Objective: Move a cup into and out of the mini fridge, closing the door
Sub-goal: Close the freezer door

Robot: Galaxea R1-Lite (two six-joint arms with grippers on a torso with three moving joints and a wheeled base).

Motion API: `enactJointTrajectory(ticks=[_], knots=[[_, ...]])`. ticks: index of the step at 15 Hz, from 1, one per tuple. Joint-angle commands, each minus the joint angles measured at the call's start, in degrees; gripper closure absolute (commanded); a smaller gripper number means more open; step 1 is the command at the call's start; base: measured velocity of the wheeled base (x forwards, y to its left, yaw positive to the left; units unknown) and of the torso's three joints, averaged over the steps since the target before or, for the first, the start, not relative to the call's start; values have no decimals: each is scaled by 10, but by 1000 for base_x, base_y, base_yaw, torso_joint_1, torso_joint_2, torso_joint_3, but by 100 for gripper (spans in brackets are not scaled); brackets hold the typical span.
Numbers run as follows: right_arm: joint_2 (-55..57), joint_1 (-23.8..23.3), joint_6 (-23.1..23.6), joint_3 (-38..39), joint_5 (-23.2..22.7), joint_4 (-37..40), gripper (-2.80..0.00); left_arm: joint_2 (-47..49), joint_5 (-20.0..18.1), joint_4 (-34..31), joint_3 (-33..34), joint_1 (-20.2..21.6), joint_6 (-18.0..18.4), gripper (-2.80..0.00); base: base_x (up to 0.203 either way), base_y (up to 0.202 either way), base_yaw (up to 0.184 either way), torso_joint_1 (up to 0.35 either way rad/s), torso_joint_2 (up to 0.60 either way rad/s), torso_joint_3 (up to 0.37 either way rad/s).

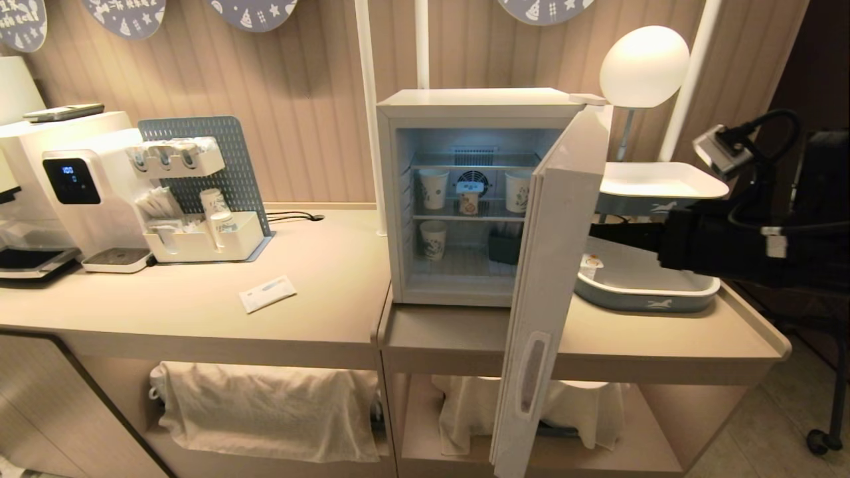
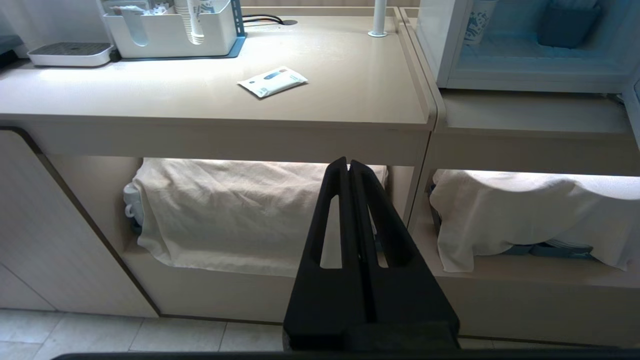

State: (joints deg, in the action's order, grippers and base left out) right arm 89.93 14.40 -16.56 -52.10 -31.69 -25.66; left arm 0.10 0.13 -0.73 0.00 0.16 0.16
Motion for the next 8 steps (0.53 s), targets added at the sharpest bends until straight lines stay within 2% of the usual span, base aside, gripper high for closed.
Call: enactJointTrajectory(ticks=[1,5,7,8], knots=[[82,47,-6,-48,60,-15,0,0,0,0,1,0,0,0,0,0,0,0,0,0],[163,85,-9,-140,126,-15,0,0,0,0,1,0,0,0,0,0,0,0,0,0],[197,101,-9,-204,186,5,0,0,0,0,1,0,0,0,0,0,0,0,0,0],[215,110,-9,-238,233,17,0,0,0,0,1,0,0,0,0,0,0,0,0,0]])
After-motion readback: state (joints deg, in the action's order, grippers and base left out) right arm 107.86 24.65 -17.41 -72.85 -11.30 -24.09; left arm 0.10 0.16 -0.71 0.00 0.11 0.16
